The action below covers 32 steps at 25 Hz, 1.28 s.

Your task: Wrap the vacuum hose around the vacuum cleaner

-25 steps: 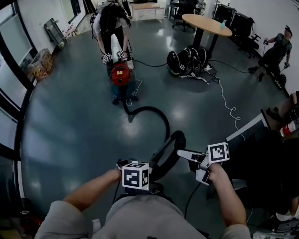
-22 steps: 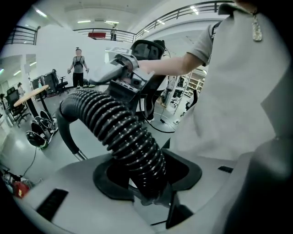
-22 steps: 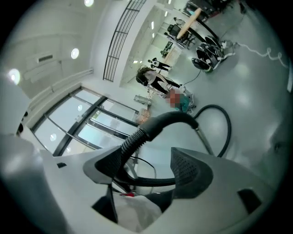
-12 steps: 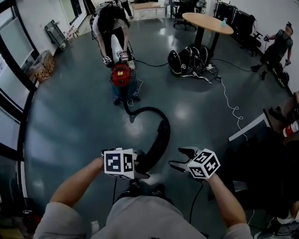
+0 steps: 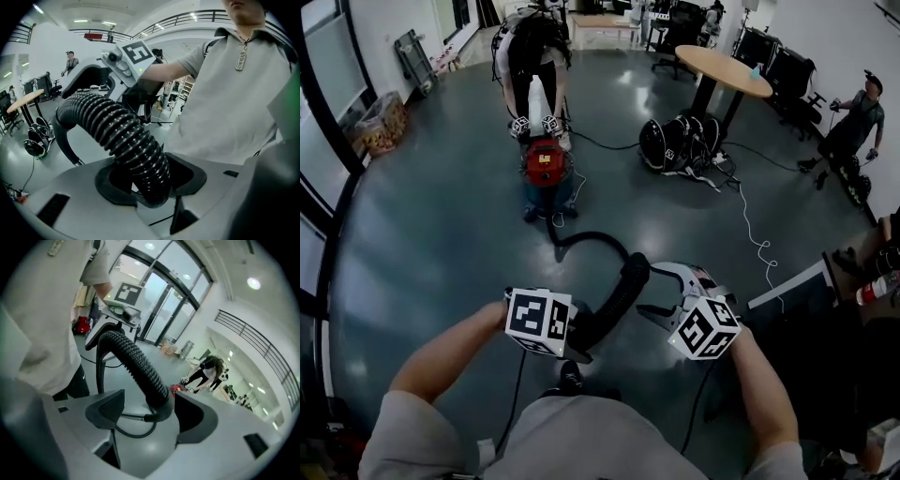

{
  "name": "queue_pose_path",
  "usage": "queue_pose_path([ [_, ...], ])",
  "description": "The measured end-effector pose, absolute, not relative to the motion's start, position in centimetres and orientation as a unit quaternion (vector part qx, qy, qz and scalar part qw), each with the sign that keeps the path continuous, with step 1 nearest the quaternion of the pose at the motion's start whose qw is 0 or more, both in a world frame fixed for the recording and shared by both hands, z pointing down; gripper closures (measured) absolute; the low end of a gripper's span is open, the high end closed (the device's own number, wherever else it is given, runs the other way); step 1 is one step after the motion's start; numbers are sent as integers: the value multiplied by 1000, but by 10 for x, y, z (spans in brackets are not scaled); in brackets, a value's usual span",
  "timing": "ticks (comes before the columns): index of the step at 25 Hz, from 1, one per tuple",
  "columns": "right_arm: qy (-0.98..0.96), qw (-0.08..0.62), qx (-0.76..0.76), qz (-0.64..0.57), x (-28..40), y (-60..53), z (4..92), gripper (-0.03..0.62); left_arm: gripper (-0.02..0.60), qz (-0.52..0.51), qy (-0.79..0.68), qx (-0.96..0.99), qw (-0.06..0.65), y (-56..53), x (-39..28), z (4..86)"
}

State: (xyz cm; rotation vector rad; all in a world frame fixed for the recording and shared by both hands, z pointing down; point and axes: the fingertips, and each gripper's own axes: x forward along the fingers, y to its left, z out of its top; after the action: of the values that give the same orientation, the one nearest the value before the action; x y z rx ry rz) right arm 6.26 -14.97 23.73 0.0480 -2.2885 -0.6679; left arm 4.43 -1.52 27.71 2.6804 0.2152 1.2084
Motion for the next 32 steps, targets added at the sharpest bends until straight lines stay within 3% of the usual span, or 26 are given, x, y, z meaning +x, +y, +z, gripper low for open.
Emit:
queue_pose_path([
  [11,-779,513,-184,-310,-24,-155,299,275,387,452,125,880,74,-50,-13,302],
  [12,-770,517,-192,-320,-27,-155,304,294,386,459,126,876,76,-51,-19,307],
  [13,-764,518,-199,-329,-30,-156,308,379,385,463,127,874,81,-52,-23,312],
  [16,-758,511,-205,-351,-36,-157,312,435,385,459,115,874,114,-55,-33,324],
  [22,-767,508,-154,-361,-25,-182,290,456,385,412,-5,902,129,-91,-31,317],
  [28,-769,529,-93,-347,8,-209,263,456,371,317,-187,929,41,-128,-25,285],
  [32,-753,556,-66,-346,29,-226,266,456,370,319,-241,916,29,-130,-25,288],
])
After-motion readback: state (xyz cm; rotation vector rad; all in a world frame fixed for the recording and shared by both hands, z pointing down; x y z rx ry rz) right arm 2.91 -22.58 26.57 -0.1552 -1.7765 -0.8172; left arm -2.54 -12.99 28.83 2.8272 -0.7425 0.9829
